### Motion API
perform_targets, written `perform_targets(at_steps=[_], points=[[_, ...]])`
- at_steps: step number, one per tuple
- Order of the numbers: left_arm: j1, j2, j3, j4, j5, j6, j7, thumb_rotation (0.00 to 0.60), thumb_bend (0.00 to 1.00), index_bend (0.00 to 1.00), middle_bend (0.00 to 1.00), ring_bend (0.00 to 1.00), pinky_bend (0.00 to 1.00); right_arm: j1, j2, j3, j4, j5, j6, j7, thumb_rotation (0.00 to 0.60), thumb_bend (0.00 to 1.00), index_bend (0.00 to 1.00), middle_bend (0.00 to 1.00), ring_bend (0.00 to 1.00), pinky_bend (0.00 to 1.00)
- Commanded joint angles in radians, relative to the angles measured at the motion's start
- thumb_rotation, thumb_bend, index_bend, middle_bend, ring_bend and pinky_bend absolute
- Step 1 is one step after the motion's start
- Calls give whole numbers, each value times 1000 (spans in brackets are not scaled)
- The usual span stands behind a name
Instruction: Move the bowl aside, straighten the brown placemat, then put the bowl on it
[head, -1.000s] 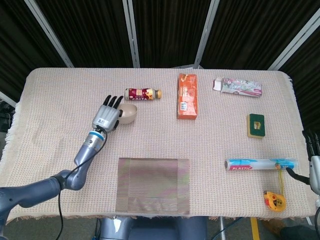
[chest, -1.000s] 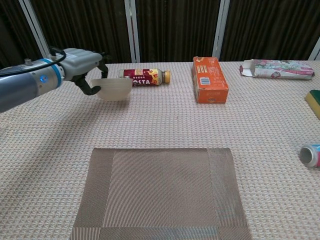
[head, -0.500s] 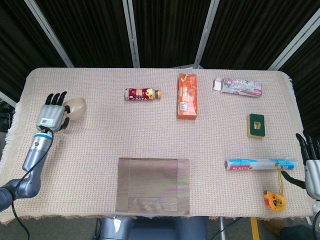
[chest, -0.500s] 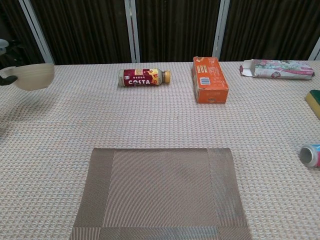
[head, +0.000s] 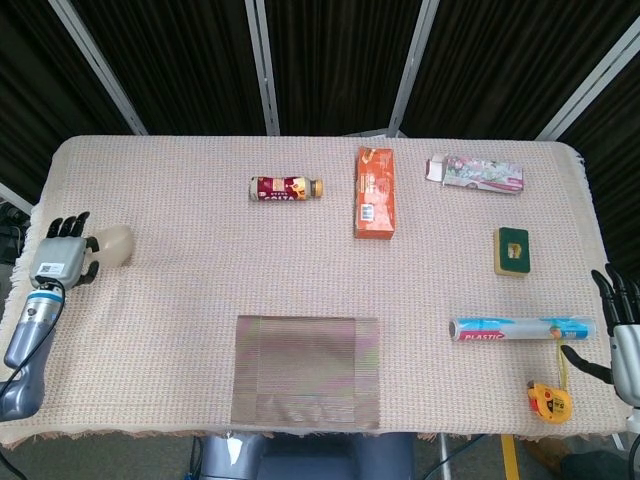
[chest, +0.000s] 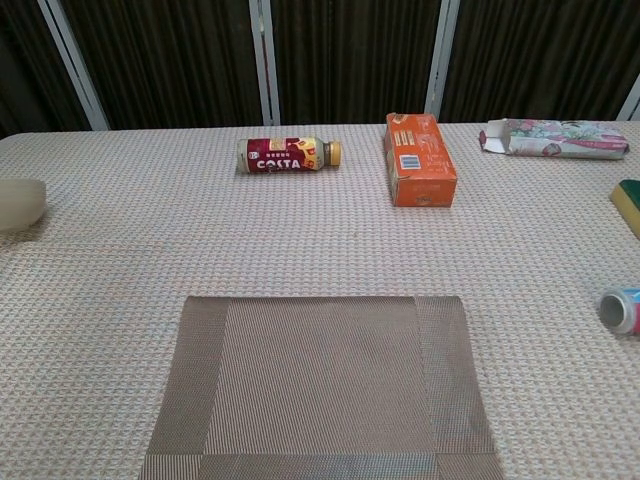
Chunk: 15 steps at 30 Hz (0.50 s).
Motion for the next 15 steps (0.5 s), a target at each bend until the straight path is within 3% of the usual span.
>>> perform_targets(at_steps=[1,8,11,15], points=[[9,8,-4,-42,21,21,-18,600,117,0,0,0,0,-1,1,0,0,-1,1,1,600,0,3,0,0,0],[30,95,6,-242,201,146,-106,600,118,8,0,0,0,1,2,1,1,1,-3,5,600,0,3,0,0,0],[41,133,37,-350,323,203,-147,600,121,80,0,0,0,0,2,1,2,1,-1,5,600,0,3,0,0,0],[51,167,121,-476,523,259,-175,600,127,192,0,0,0,-1,2,2,5,7,-2,6,600,0,3,0,0,0]])
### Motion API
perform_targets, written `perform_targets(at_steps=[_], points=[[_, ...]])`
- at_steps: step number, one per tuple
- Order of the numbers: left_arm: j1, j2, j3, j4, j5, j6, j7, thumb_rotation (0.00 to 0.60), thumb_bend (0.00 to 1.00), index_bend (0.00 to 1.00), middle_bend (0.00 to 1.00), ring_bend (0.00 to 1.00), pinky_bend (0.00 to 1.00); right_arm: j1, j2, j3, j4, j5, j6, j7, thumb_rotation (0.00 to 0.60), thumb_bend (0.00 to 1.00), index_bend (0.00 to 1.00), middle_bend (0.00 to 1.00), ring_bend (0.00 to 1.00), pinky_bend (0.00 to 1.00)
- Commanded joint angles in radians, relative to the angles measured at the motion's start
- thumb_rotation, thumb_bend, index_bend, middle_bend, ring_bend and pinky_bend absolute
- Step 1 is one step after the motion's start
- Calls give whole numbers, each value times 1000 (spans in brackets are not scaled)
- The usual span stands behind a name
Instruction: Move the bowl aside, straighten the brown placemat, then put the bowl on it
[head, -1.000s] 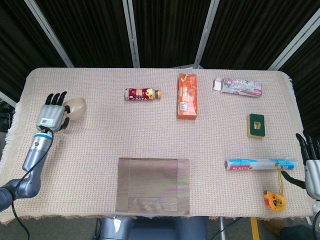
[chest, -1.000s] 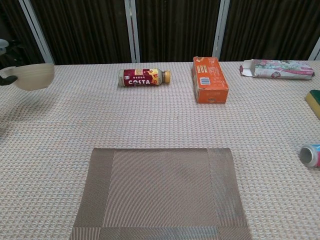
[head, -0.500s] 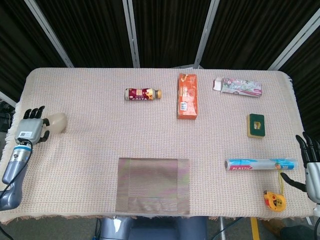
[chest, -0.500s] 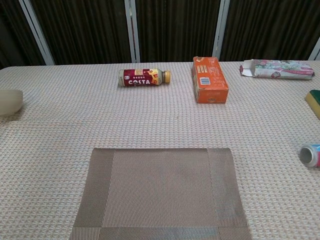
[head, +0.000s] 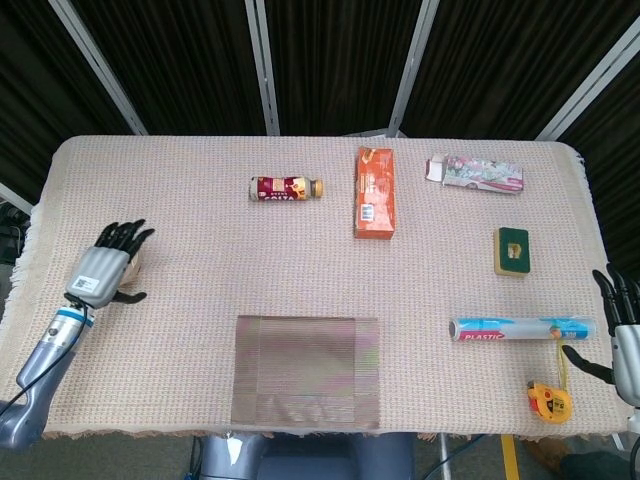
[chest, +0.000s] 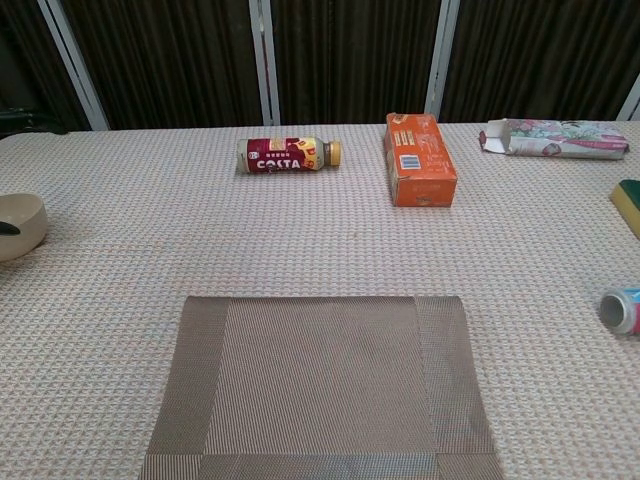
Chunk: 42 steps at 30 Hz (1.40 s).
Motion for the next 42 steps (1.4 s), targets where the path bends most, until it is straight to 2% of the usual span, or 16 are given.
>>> perform_targets(at_steps=[1,3,6,11,17,31,42], points=[[18,51,97,-153,223,84,-49,600,133,239,0,0,0,0,0,1,2,5,-1,1,600,0,3,0,0,0],[20,43,128,-176,286,95,-39,600,156,303,0,0,0,-1,0,2,4,8,-2,2,600,0,3,0,0,0],[32,10,165,-178,369,124,23,600,183,340,0,0,0,0,-1,3,7,11,-5,2,600,0,3,0,0,0],[42,-32,235,-177,466,121,47,600,200,422,0,0,0,1,-3,4,11,15,-8,-2,600,0,3,0,0,0],[51,-87,291,-127,543,103,92,600,252,441,0,0,0,1,-5,4,9,16,-8,-12,600,0,3,0,0,0],[63,-254,326,27,614,85,129,600,283,442,0,0,0,3,-6,7,13,26,-15,-16,600,0,3,0,0,0],[71,-293,338,76,616,91,133,600,300,441,0,0,0,3,-5,6,13,24,-15,-17,600,0,3,0,0,0]])
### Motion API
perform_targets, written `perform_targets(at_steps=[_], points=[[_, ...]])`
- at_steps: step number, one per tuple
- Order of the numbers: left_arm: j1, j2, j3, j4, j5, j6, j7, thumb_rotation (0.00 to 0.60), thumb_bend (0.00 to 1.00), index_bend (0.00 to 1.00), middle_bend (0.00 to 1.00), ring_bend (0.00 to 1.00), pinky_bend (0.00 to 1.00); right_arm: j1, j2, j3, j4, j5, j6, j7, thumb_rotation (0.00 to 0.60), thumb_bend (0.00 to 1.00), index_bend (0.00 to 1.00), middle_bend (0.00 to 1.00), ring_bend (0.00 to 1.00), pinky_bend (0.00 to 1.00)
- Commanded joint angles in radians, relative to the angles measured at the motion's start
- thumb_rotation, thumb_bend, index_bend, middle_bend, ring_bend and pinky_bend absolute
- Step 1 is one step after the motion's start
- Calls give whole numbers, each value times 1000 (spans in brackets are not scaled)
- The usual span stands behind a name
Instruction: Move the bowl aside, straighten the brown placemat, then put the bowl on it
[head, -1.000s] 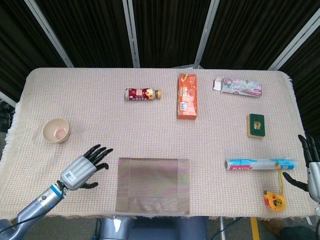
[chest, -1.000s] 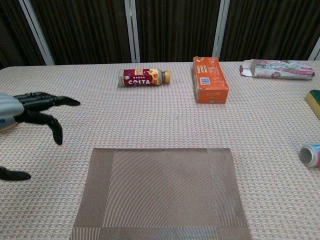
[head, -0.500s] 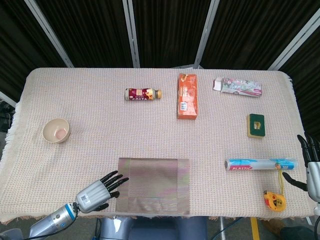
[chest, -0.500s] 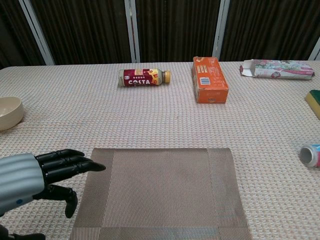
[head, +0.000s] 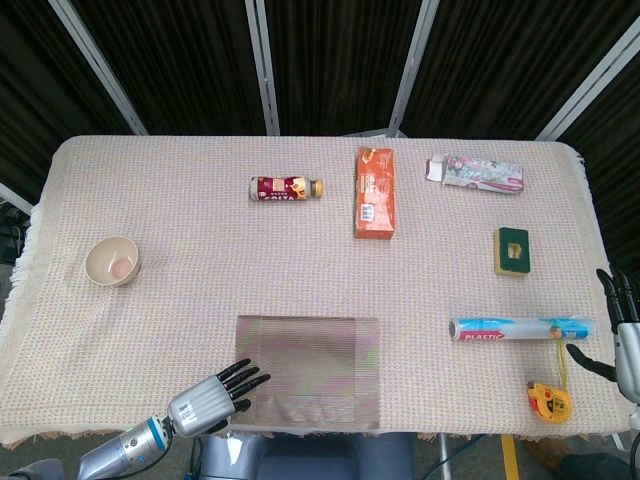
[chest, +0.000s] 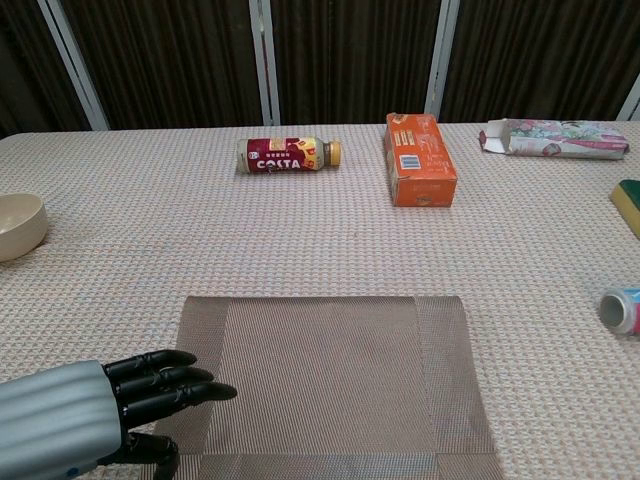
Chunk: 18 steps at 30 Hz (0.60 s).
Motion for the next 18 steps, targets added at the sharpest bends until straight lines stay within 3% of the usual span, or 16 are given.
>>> perform_targets(at_steps=[1,18], points=[[0,-6,0,7,-5,1,-7,600,300,441,0,0,0,-1,0,0,-1,-1,2,-1,600,0,3,0,0,0],[-16,-40,-12,6,-31,-28,1,600,314,462,0,0,0,-1,3,3,2,6,-1,7,600,0,4,0,0,0]])
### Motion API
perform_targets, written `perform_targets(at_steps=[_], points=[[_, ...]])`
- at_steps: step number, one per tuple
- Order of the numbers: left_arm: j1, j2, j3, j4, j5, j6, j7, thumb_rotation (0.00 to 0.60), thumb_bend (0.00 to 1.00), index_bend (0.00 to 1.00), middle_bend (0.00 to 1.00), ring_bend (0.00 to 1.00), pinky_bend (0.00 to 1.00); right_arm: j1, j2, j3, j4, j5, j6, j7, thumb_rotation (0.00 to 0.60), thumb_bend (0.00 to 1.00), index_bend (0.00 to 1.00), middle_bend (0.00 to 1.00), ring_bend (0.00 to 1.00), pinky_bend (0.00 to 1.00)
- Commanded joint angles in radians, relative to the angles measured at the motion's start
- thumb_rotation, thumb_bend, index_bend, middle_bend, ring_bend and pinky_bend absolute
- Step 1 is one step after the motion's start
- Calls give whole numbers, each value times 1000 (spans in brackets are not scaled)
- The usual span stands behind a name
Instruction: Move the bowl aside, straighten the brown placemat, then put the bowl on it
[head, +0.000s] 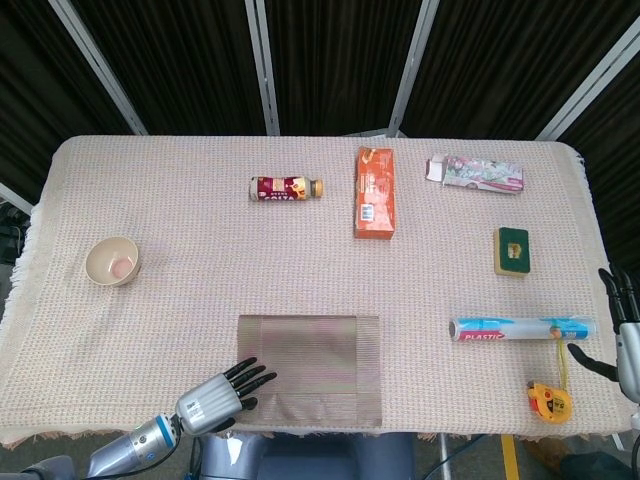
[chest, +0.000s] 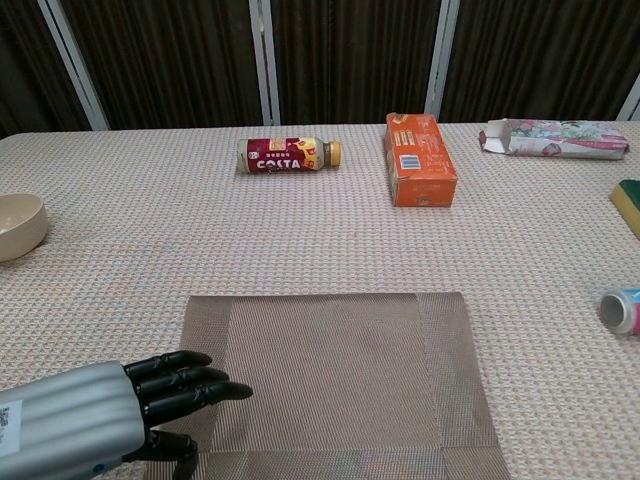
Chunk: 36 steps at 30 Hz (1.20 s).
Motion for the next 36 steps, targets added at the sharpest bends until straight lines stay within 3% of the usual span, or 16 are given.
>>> perform_targets(at_steps=[1,36], points=[[-3,-2,-2,-4,-6,-7,5,600,316,464,0,0,0,0,0,0,0,0,-1,1,600,0,4,0,0,0],[-20,-6,-1,-28,-32,-17,7,600,348,467,0,0,0,-4,6,2,1,1,6,8,600,0,5,0,0,0]])
